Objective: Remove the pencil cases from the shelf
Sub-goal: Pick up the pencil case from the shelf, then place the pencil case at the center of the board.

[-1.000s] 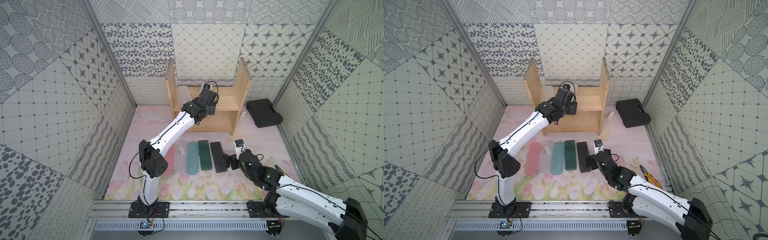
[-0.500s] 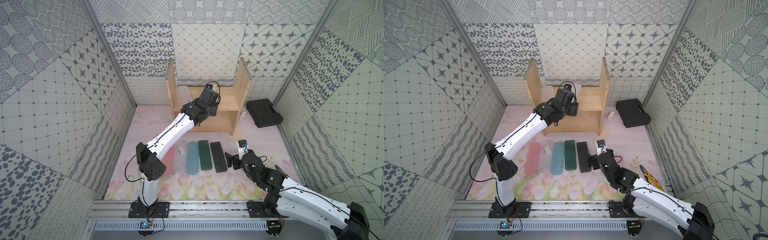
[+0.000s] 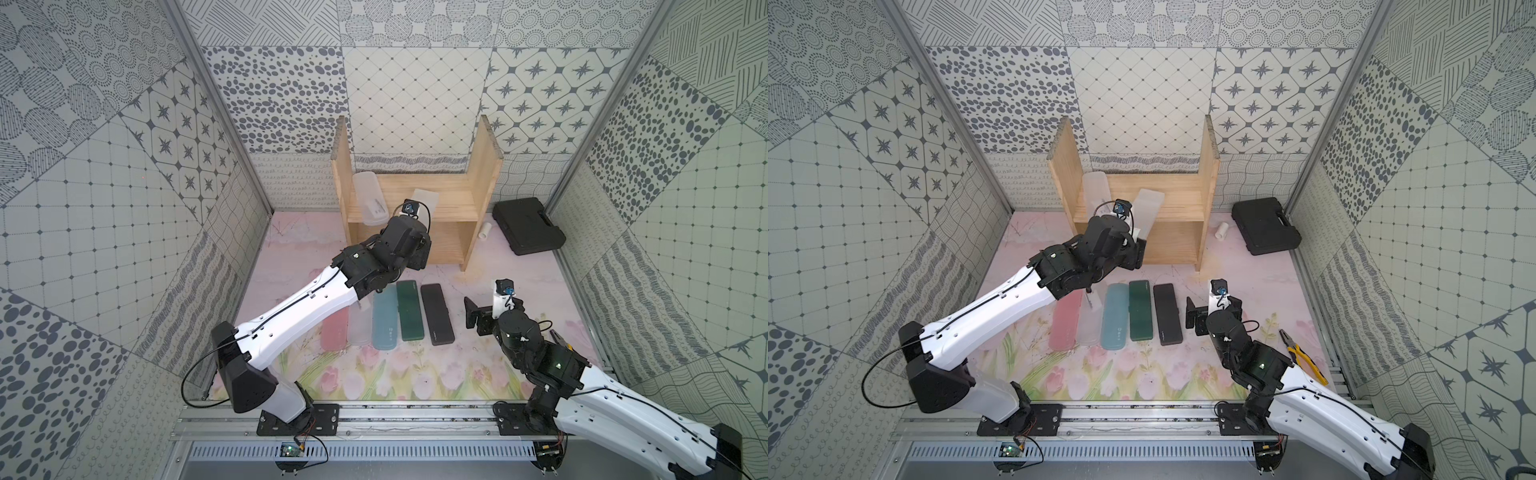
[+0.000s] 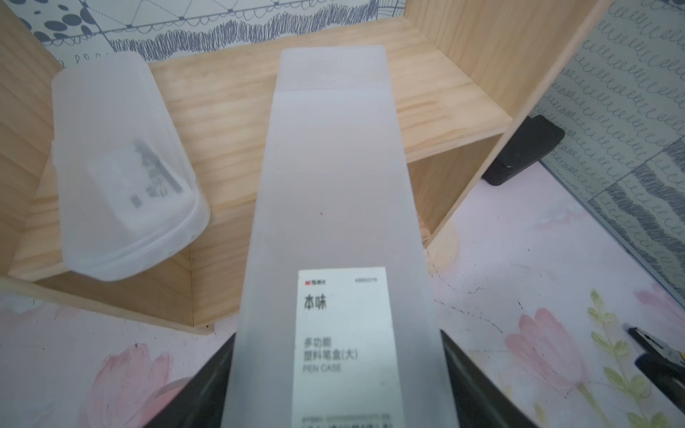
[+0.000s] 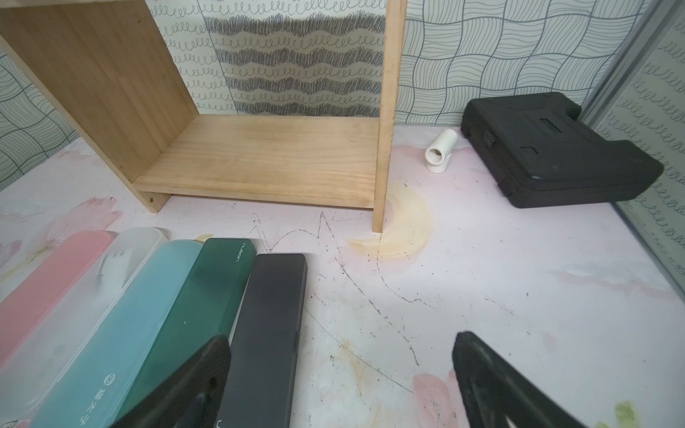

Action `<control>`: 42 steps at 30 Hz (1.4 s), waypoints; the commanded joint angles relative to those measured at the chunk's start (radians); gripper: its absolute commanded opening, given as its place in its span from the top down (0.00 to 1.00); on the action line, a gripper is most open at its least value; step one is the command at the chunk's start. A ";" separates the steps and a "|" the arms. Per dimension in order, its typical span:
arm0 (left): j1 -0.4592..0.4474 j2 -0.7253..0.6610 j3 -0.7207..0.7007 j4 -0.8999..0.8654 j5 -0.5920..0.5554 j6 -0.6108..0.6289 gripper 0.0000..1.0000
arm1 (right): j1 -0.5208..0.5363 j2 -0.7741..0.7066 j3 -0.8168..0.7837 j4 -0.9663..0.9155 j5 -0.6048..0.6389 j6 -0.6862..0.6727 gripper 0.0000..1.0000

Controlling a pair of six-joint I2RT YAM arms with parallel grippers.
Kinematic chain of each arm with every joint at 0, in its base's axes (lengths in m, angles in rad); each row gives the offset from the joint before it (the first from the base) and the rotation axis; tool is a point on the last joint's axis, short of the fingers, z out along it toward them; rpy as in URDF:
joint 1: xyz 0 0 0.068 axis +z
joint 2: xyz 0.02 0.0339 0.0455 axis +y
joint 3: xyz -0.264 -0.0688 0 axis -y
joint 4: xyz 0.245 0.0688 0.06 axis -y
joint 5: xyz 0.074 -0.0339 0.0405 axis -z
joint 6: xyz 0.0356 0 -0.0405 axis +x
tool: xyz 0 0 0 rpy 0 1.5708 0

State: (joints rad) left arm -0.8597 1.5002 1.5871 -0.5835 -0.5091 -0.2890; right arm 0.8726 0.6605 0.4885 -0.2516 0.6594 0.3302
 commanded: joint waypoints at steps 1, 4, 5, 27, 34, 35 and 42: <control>-0.059 -0.125 -0.165 0.107 -0.057 -0.110 0.30 | -0.006 -0.016 0.011 -0.007 0.056 0.022 0.02; -0.101 -0.169 -0.258 0.122 -0.074 -0.154 0.31 | -0.006 -0.017 0.032 -0.019 0.086 0.033 0.02; -0.112 -0.178 -0.282 0.127 -0.078 -0.169 0.30 | -0.006 -0.018 0.038 -0.023 0.096 0.034 0.02; -0.395 0.050 -0.518 0.580 -0.271 -0.308 0.31 | -0.030 -0.093 0.141 -0.099 0.258 0.030 0.02; -0.405 0.243 -0.448 0.687 -0.240 -0.361 0.31 | -0.031 -0.154 0.178 -0.139 0.288 0.056 0.02; -0.408 0.277 -0.429 0.690 -0.246 -0.366 0.31 | -0.031 -0.168 0.181 -0.142 0.295 0.056 0.02; -0.433 0.433 -0.334 0.708 -0.317 -0.468 0.31 | -0.030 -0.224 0.177 -0.145 0.323 0.048 0.02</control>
State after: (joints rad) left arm -1.2755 1.8549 1.1973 0.0105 -0.7387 -0.6521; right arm 0.8448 0.4549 0.6483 -0.4004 0.9527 0.3706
